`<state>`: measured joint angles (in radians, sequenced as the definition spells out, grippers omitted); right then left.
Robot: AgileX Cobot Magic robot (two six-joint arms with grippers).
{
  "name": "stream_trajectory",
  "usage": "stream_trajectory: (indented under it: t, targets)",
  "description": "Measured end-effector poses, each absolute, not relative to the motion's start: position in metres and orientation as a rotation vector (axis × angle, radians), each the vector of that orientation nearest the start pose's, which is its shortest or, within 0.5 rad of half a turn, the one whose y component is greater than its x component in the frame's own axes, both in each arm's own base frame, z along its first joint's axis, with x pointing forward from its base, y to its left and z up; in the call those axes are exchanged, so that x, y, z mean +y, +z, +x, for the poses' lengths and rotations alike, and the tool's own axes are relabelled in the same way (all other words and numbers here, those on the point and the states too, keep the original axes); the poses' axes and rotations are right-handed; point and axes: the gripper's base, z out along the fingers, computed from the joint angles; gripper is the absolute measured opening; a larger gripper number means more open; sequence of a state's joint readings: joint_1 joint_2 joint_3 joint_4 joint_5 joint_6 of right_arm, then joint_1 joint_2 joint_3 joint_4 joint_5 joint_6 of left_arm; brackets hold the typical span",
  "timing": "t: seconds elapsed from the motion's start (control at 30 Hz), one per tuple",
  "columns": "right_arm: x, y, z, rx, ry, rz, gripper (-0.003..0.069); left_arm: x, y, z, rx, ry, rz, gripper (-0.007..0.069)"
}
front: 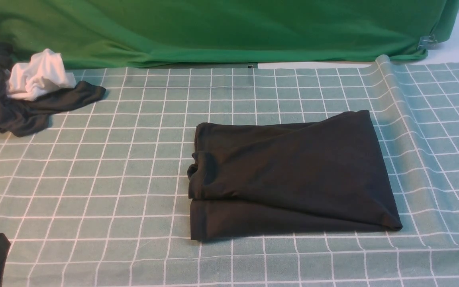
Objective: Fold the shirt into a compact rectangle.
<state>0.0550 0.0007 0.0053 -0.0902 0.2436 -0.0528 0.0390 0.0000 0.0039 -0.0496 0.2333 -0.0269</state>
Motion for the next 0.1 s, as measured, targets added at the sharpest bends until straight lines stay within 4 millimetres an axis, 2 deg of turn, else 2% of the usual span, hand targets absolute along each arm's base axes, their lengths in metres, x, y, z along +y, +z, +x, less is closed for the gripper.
stream_trajectory:
  t: [0.1]
  targets:
    - [0.0011, 0.1893, 0.0556, 1.726, -0.082, -0.153, 0.024, 0.0011, 0.1907, 0.0556, 1.718, -0.037, -0.09, 0.0013]
